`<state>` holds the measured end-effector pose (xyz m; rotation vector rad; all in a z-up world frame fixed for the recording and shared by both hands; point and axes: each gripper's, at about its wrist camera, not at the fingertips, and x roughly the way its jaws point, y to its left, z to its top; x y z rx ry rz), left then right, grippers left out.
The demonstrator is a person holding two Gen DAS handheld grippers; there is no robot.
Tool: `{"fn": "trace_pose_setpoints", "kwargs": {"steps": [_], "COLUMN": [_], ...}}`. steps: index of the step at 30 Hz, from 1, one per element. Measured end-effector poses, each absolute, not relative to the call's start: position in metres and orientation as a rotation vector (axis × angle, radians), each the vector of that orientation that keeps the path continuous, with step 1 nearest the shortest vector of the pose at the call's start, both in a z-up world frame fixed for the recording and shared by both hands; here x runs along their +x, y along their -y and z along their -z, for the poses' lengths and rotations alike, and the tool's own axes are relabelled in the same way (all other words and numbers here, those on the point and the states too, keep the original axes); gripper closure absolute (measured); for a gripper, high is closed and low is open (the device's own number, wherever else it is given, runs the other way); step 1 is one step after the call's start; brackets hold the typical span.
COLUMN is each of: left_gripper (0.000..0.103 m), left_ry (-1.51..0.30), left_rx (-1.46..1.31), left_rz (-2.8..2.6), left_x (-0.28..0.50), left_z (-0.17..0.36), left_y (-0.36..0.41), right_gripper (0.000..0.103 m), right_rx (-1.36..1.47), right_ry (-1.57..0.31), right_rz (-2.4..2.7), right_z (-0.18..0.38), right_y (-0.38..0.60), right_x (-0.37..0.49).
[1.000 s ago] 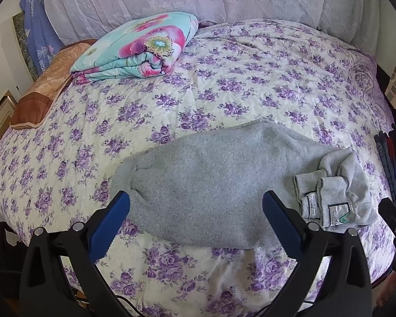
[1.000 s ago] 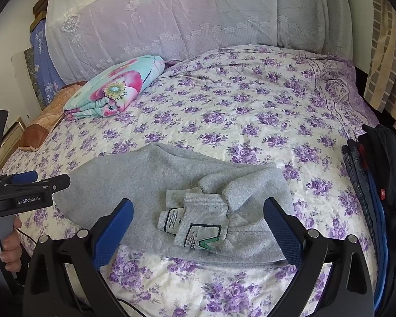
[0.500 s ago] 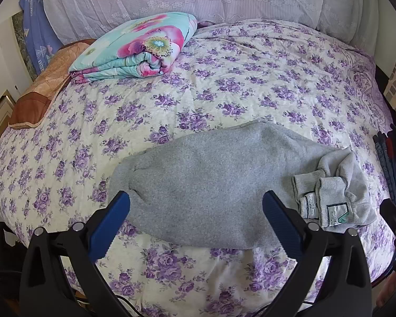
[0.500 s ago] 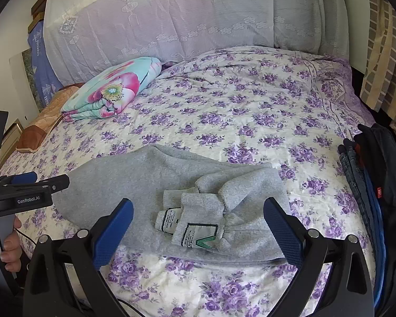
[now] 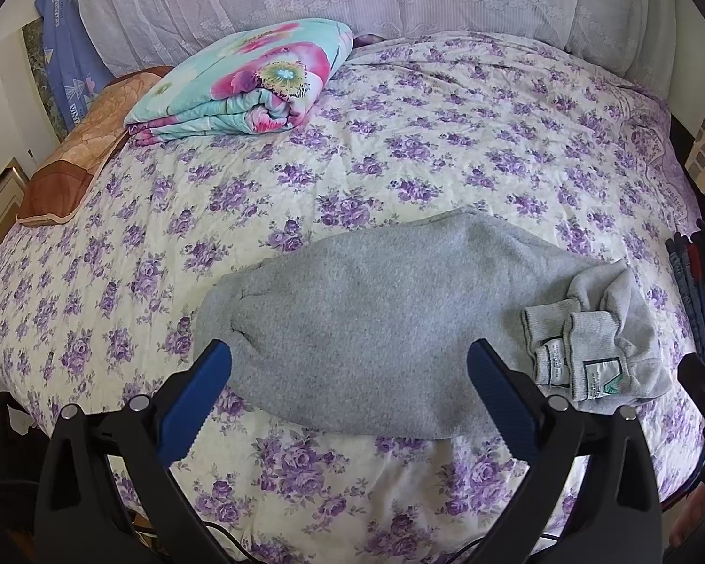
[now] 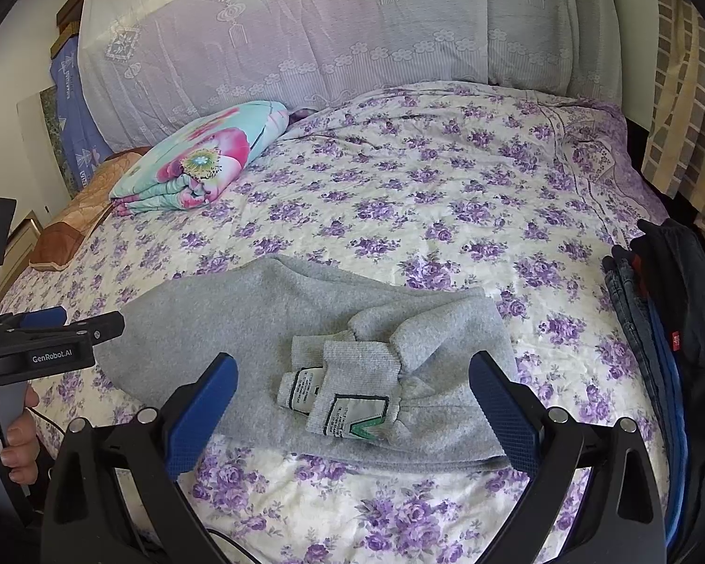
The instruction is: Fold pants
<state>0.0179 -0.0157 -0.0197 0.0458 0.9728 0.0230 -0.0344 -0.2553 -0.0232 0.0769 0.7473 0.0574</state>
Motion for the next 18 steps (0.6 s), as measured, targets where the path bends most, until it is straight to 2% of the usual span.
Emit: {"fn": "trace_pose_setpoints", "kwargs": {"steps": [18], "left_gripper": [0.005], "left_ry": [-0.976], "left_rx": [0.042], "left_rz": [-0.024], "left_x": [0.0166], "left_z": [0.0223], "left_y": [0.0115], "right_gripper": [0.004], "right_rx": [0.075], "right_ry": [-0.747], "right_rz": [-0.059], "right_z": [0.024], "right_y": [0.255], "right_x": [-0.0346]}}
